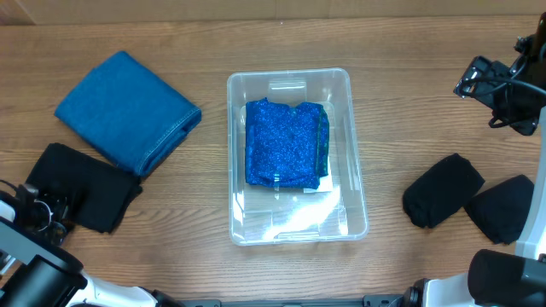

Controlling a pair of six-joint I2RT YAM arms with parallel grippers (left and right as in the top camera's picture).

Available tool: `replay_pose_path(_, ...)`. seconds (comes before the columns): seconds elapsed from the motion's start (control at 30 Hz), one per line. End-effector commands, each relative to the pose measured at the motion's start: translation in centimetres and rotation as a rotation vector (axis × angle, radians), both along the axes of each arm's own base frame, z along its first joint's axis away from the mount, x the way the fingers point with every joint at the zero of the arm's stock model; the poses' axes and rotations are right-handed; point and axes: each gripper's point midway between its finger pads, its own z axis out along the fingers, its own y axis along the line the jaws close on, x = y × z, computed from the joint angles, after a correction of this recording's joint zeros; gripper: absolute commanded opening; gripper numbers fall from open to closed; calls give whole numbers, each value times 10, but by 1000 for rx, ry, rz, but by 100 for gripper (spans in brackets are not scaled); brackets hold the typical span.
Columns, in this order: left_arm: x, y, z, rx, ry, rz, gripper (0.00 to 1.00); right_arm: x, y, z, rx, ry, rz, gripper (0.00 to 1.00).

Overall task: Pack container
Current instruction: 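Grasp the black cloth on the left with the left gripper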

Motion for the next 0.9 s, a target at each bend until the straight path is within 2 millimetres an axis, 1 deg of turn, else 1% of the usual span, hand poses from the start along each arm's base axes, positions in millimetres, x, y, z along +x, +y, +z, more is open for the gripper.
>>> replay_pose_path(0.0,14,-15,-3,-76,-92,-54,58,0,1,4,1,-17,9,100)
replay_pose_path(0.03,13,-16,-3,-80,-90,-54,51,0,1,4,1,-17,9,100)
replay_pose_path(0.1,15,-19,-1,-99,-104,-54,27,0,1,4,1,-17,9,100)
replay_pose_path(0.17,19,-22,2,-116,-129,-55,19,0,1,4,1,-17,9,100)
replay_pose_path(0.2,18,-23,2,-120,-127,-54,8,0,1,4,1,-16,9,100)
replay_pose_path(0.23,18,-24,2,-127,-125,-53,4,0,1,4,1,-17,9,100)
replay_pose_path(0.27,20,-27,5,-144,-141,-53,4,0,1,4,1,-17,9,100)
replay_pose_path(0.33,28,-30,20,-151,-200,-53,4,0,1,4,1,-17,9,100)
replay_pose_path(0.37,32,-32,32,-135,-232,-62,4,0,1,4,1,-17,9,100)
replay_pose_path(0.43,49,-42,76,-76,-350,-119,4,0,1,4,1,-16,9,100)
replay_pose_path(0.47,57,-52,103,-38,-409,-147,4,0,1,4,1,-16,9,100)
replay_pose_path(0.5,63,-62,126,-14,-467,-179,4,0,1,4,1,-16,9,100)
replay_pose_path(0.57,69,-89,177,45,-585,-243,4,0,1,4,1,-16,9,100)
replay_pose_path(0.63,72,-123,227,135,-700,-323,4,0,1,4,1,-16,9,100)
replay_pose_path(0.67,73,-133,240,158,-733,-350,4,0,1,4,1,-17,9,100)
replay_pose_path(0.7,75,-158,269,202,-813,-420,4,0,1,4,1,-16,9,100)
replay_pose_path(0.73,75,-178,289,217,-865,-471,4,0,1,4,1,-15,9,100)
replay_pose_path(0.8,75,-228,328,227,-971,-622,4,0,1,4,1,-15,9,100)
replay_pose_path(0.83,75,-248,337,211,-1000,-686,4,0,1,4,0,-15,9,100)
replay_pose_path(0.87,74,-278,345,175,-1029,-778,4,-1,1,4,-1,-15,8,100)
